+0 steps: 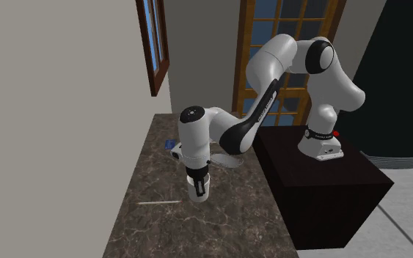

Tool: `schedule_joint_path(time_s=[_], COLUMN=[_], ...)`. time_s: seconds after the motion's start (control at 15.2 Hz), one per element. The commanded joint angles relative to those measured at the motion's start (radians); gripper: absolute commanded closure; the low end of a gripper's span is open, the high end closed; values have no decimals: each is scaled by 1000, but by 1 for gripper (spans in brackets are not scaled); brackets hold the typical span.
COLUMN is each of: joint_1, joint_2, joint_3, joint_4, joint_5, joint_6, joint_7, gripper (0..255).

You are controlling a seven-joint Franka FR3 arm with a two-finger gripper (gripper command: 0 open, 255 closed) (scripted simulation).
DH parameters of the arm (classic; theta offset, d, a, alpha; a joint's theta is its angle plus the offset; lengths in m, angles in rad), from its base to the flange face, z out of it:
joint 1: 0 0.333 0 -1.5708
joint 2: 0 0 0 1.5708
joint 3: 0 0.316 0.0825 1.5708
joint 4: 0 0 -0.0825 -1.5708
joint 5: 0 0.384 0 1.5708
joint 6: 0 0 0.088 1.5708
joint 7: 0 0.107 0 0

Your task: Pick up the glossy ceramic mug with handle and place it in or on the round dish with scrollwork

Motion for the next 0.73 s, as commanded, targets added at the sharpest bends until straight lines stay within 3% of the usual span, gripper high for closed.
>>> schedule_joint_path(time_s=[0.0,0.66], joint_1=[-1,-7], joint_2=[-8,-76], joint_3=[1,14], joint_4=[0,25], joint_5=[2,20], joint_6=[-9,-101], joint_7=[-1,-13], gripper=[255,255])
